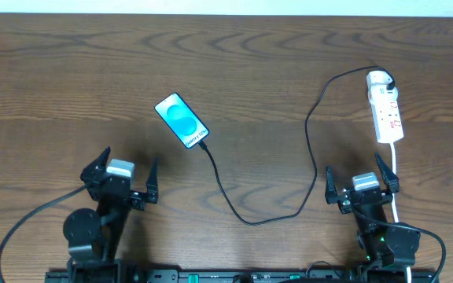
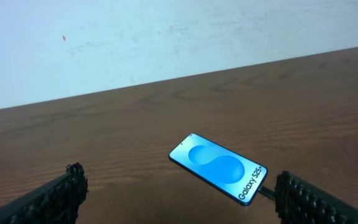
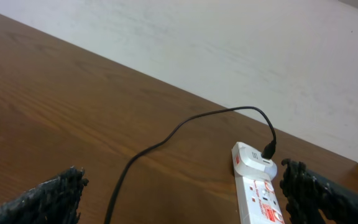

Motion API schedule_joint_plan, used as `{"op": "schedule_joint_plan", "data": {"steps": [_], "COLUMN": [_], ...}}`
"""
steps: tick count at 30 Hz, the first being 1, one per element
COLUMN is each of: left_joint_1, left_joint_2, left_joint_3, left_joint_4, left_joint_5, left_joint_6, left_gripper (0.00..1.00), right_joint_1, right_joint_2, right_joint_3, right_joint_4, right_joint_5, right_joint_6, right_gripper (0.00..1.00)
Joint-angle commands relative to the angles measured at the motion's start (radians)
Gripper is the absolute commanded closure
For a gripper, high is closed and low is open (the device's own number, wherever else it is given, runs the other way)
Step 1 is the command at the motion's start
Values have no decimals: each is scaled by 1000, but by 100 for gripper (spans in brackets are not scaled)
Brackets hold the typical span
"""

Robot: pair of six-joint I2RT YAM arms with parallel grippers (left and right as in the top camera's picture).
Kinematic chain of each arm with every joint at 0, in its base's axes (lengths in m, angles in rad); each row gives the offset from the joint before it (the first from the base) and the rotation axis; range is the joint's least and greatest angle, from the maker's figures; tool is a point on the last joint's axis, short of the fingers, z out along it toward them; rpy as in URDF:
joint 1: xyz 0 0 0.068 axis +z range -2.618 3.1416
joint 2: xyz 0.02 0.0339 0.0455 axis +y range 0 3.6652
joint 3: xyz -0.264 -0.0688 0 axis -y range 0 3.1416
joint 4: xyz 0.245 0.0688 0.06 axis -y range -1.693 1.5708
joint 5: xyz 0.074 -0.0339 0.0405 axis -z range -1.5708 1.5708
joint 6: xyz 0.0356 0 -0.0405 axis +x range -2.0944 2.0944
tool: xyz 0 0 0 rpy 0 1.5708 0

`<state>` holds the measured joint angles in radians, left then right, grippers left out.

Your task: Plug charger to phone and switch on socket

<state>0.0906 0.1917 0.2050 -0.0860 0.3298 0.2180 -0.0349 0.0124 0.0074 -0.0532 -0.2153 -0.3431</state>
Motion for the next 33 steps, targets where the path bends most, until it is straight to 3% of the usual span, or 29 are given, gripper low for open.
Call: {"op": "schedule_joint_plan", "data": {"steps": [1, 14, 33], "left_joint_1": [4, 4, 3], "left_joint_2": [-61, -191, -190], "left_joint_3": [-39, -125, -201], "left_joint_4": [22, 25, 45], "left_joint_5": [-16, -25, -55], "left_joint_6": [13, 14, 14], "left_gripper": [2, 2, 2], "right_joint_1": [3, 3, 3], "right_joint_2": [-6, -6, -6], "right_joint_3": [-2, -2, -2], "right_joint_4": [-5, -5, -5], "right_joint_5": [7, 7, 7], "right_joint_6": [18, 18, 18], "right_gripper": [1, 1, 1]}}
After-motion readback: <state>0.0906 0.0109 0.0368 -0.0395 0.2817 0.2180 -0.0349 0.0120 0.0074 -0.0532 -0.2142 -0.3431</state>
